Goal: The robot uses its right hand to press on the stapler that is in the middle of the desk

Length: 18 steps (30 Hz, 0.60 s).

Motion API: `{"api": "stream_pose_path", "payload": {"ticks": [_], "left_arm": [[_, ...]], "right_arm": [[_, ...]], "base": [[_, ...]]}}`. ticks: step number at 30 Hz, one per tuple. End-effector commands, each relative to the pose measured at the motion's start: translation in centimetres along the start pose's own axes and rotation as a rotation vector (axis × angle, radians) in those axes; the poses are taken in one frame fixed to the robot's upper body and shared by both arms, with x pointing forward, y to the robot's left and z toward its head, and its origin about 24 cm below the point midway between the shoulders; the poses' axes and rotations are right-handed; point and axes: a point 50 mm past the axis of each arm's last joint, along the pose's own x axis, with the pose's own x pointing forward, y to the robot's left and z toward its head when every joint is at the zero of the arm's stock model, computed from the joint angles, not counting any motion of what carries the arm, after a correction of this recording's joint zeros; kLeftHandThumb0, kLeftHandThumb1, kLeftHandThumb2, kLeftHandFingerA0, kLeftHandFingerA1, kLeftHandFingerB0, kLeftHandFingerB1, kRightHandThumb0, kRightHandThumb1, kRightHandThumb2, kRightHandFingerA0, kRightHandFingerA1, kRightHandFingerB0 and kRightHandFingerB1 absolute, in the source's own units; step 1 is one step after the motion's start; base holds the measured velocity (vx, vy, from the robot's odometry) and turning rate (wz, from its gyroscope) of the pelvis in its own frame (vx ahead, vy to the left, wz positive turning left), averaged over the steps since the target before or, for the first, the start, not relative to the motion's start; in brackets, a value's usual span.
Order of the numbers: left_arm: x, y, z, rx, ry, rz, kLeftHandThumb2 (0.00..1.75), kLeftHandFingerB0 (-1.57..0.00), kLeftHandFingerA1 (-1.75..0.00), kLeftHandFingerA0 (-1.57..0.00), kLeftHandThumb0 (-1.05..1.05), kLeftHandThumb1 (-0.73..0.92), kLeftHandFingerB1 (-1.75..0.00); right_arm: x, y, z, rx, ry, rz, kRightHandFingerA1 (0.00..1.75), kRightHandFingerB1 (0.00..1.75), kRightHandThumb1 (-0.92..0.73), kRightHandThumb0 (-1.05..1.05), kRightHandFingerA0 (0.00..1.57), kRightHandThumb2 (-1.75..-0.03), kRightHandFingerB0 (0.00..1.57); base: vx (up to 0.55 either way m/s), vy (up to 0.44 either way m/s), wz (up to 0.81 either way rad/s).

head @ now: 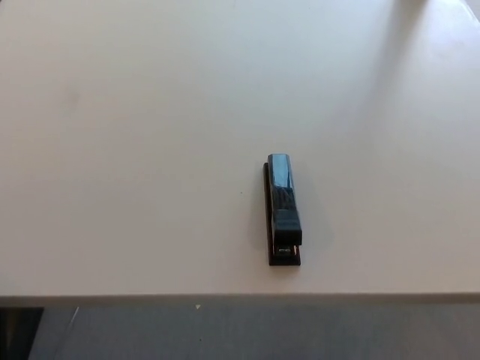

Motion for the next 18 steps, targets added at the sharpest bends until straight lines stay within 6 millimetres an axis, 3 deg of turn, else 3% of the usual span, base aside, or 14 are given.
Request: {"api": "stream_pose_path", "payload": {"ticks": [1,2,4,5,6,7,8,9,10,11,12,14,17,18], "left_arm": [[-0.2,0.9,0.6,0.011,-0.039,0.003,0.89,-0.02,-0.34,-0.09,-0.53,0.92,-0.24],[-0.2,0.9,0.6,0.016,-0.040,0.005,0.89,-0.02,-0.34,-0.09,-0.53,0.92,-0.24],[-0.2,0.9,0.6,0.005,-0.041,0.006,1.05,0.00,-0.36,-0.05,-0.58,0.88,-0.27],[-0.2,1.0,0.6,0.006,-0.038,0.009,1.06,0.00,-0.36,-0.05,-0.59,0.88,-0.27],[-0.2,0.9,0.5,0.005,-0.039,0.011,1.06,0.00,-0.36,-0.06,-0.58,0.88,-0.27],[-0.2,0.9,0.5,0.006,-0.040,0.013,0.91,-0.04,-0.32,-0.04,-0.52,0.92,-0.26],[-0.2,0.9,0.5,0.007,-0.041,0.014,0.91,-0.04,-0.32,-0.04,-0.52,0.92,-0.26],[-0.2,0.9,0.5,0.007,-0.041,0.014,0.91,-0.04,-0.32,-0.04,-0.52,0.92,-0.26],[-0.2,1.0,0.5,0.008,-0.042,0.013,0.91,-0.03,-0.32,-0.03,-0.51,0.92,-0.25],[-0.2,1.0,0.5,0.011,-0.042,0.011,1.04,0.00,-0.35,-0.05,-0.57,0.89,-0.27],[-0.2,1.0,0.5,0.014,-0.043,0.012,0.91,-0.03,-0.31,-0.03,-0.50,0.92,-0.25],[-0.2,1.0,0.5,0.015,-0.042,0.010,0.89,-0.02,-0.31,-0.06,-0.51,0.92,-0.24],[-0.2,1.2,0.5,0.012,-0.041,0.018,1.06,0.00,-0.37,-0.05,-0.57,0.89,-0.26],[-0.2,1.2,0.5,0.015,-0.042,0.018,0.92,-0.03,-0.32,-0.03,-0.50,0.92,-0.25]], "right_arm": [[1.2,3.0,5.7,0.089,-0.291,0.017,0.43,0.01,-0.80,-0.86,0.23,-1.02,0.00],[1.2,3.7,6.4,0.090,-0.319,0.035,0.43,0.01,-0.80,-0.86,0.23,-1.02,0.00],[1.0,6.3,8.9,0.093,-0.407,0.169,0.45,0.00,-0.75,-0.66,0.25,-0.91,0.00],[0.6,7.9,10.1,0.124,-0.429,0.245,0.41,0.02,-0.90,-0.61,0.55,-0.67,0.00],[0.3,9.1,10.9,0.152,-0.450,0.321,0.50,0.06,-0.92,-0.52,0.77,-0.67,0.00],[-0.4,10.7,12.0,0.174,-0.487,0.414,0.98,0.44,-0.66,-0.33,1.15,-1.08,0.00],[-1.5,12.5,13.3,0.192,-0.528,0.512,0.98,0.44,-0.66,-0.33,1.15,-1.08,0.00],[-1.6,12.5,13.3,0.193,-0.527,0.513,0.98,0.44,-0.66,-0.33,1.15,-1.08,0.00],[-2.3,13.7,14.0,0.190,-0.557,0.563,1.08,0.35,-0.89,-0.33,1.42,-0.67,0.21],[-3.7,15.8,15.3,0.197,-0.609,0.656,1.15,0.36,-0.88,-0.29,1.37,-0.66,0.26],[-4.3,16.8,15.8,0.217,-0.622,0.692,1.15,0.35,-0.86,-0.28,1.35,-0.64,0.32],[-5.4,18.9,16.6,0.321,-0.596,0.766,1.05,0.37,-0.86,-0.17,1.36,-0.65,0.37],[-7.4,21.7,17.9,0.391,-0.599,0.813,1.05,0.49,-0.77,-0.10,1.38,-0.74,0.69],[-7.9,22.4,18.2,0.398,-0.607,0.824,0.95,0.51,-0.76,-0.13,1.39,-0.73,0.77]], "base": [[0.00,0.000,0.00],[0.00,0.000,0.00],[0.00,0.000,0.00],[0.00,0.000,0.00],[0.00,0.000,0.00],[0.00,0.000,0.00],[0.00,0.000,0.00],[0.00,0.000,0.00],[0.00,0.000,0.00],[0.00,0.000,0.00],[0.00,0.000,0.00],[0.00,0.000,0.00],[0.00,0.000,0.00],[0.00,0.000,0.00]]}}
